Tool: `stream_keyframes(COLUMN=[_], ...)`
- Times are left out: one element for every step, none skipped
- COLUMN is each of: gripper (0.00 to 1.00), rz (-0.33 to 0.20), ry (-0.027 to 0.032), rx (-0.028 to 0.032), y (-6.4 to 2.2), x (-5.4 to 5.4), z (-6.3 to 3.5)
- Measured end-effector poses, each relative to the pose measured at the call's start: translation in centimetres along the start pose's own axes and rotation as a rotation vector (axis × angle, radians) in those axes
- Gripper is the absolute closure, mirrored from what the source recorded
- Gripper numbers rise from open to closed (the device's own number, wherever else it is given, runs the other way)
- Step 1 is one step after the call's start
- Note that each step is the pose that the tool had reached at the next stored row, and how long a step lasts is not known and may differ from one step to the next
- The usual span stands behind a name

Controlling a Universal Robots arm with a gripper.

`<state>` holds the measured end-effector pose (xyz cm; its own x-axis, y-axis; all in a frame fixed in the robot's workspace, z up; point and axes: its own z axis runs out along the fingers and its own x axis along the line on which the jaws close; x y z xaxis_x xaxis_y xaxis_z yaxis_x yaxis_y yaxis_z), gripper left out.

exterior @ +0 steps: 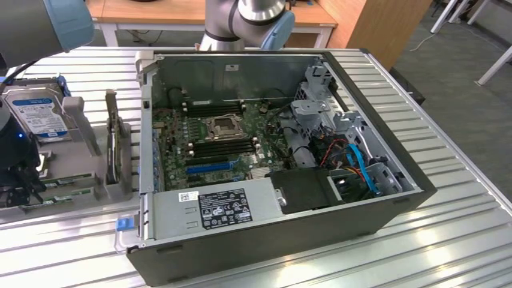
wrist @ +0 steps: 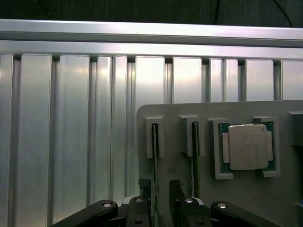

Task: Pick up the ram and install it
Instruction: 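Pick up the ram and move it above insertion slot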

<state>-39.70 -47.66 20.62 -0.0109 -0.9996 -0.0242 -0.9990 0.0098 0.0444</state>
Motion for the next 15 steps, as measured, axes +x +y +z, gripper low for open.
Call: stream_keyframes(gripper=[0.70, 0.70, 0.70, 0.70, 0.70, 0.70, 0.70, 0.70, 0.70, 0.70, 0.70, 0.70, 0.70, 0.70, 0.70], rz=[0.000, 0.000, 0.000, 0.000, 0.000, 0.000, 0.000, 0.000, 0.000, 0.000, 0.000, 0.000, -0.002, -0.005, -0.009], ry=[0.0000, 0.0000, 0.0000, 0.0000, 0.0000, 0.0001, 0.0001, 0.0001, 0.0000, 0.0000, 0.0000, 0.0001, 0.0001, 0.0002, 0.0004], rx=[0.0000, 0.0000, 0.0000, 0.0000, 0.0000, -0.0001, -0.0002, -0.0001, -0.0001, 0.0000, 0.0000, 0.0000, -0.0001, -0.0002, -0.0002], y=[0.00, 0.00, -0.01, -0.01, -0.01, -0.01, -0.01, -0.01, -0.01, -0.01, -0.01, -0.01, -0.01, -0.01, -0.01], x=[0.01, 0.02, 0.03, 0.03, 0.04, 0.04, 0.04, 0.04, 0.04, 0.04, 0.04, 0.04, 0.04, 0.04, 0.04], z=[0.05, 0.09, 0.14, 0.17, 0.20, 0.21, 0.21, 0.21, 0.22, 0.23, 0.23, 0.23, 0.23, 0.23, 0.24])
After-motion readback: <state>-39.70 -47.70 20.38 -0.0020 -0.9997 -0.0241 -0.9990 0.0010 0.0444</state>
